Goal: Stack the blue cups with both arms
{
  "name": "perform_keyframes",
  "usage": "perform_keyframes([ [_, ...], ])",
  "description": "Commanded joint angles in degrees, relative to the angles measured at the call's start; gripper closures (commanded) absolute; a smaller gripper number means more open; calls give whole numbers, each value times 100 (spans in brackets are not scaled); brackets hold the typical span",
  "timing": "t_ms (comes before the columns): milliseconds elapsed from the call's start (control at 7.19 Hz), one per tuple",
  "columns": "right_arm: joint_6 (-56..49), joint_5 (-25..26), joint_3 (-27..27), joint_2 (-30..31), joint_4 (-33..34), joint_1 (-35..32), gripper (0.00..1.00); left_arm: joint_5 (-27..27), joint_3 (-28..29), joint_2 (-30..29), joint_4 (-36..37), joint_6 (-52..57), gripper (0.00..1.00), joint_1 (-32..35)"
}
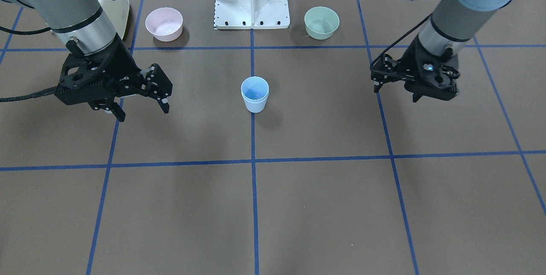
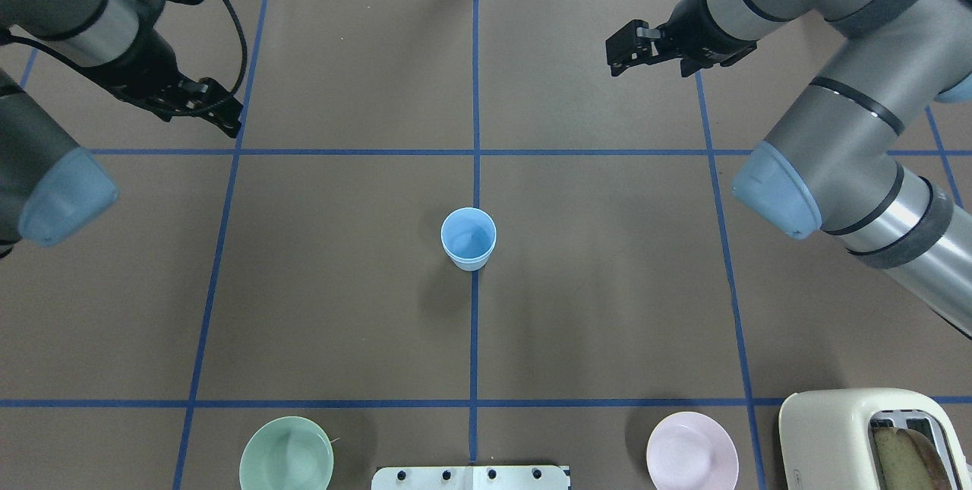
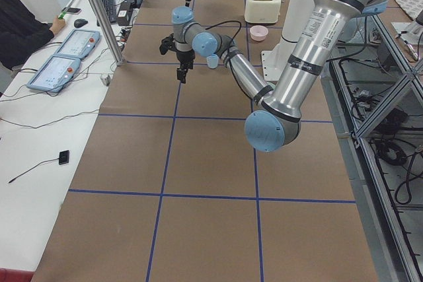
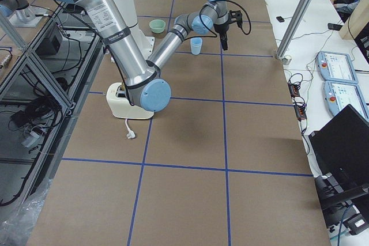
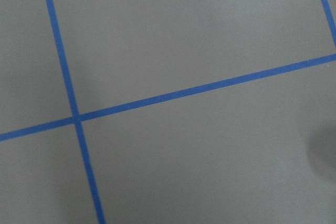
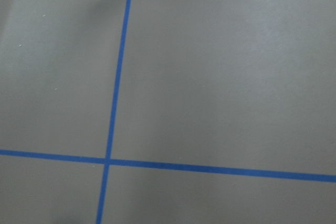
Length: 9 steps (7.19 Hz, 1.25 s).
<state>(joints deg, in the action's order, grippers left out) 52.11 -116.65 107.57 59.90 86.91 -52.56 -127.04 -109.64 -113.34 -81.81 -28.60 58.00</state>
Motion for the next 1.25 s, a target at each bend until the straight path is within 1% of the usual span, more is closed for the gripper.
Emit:
perform_keyframes([
  [0, -446, -330, 71, 485, -7, -323, 0, -136, 91, 617, 16, 1508, 2, 902],
  [139, -987, -419, 106, 775, 28, -499, 0, -250, 284, 690, 190, 2211, 2, 1289],
  [278, -1454, -663, 89, 1039, 54, -779, 0, -242, 346, 786, 366, 2662, 1, 1606],
  [417, -1771, -936, 89, 1424, 46, -1121, 0, -259, 556, 822, 394, 3137, 1, 1931],
  [557, -2253, -1078, 54, 1707, 54, -1455, 0, -251, 732, 927, 385, 3646, 1, 2091],
  [696, -2554, -1183, -16, 1875, 72, -1746, 0, -259, 751, 1119, 376, 3677, 1, 2205],
  [835, -2661, -1498, -277, 1885, 63, -2044, 0, -268, 847, 1165, 368, 3686, 1, 2398],
  [974, -3028, -1675, -454, 1920, 63, -2317, 0, -260, 883, 1261, 350, 3678, 1, 2461],
  [1113, -3458, -1685, -560, 2094, 72, -2590, 0, -260, 901, 1279, 367, 3669, 1, 2522],
])
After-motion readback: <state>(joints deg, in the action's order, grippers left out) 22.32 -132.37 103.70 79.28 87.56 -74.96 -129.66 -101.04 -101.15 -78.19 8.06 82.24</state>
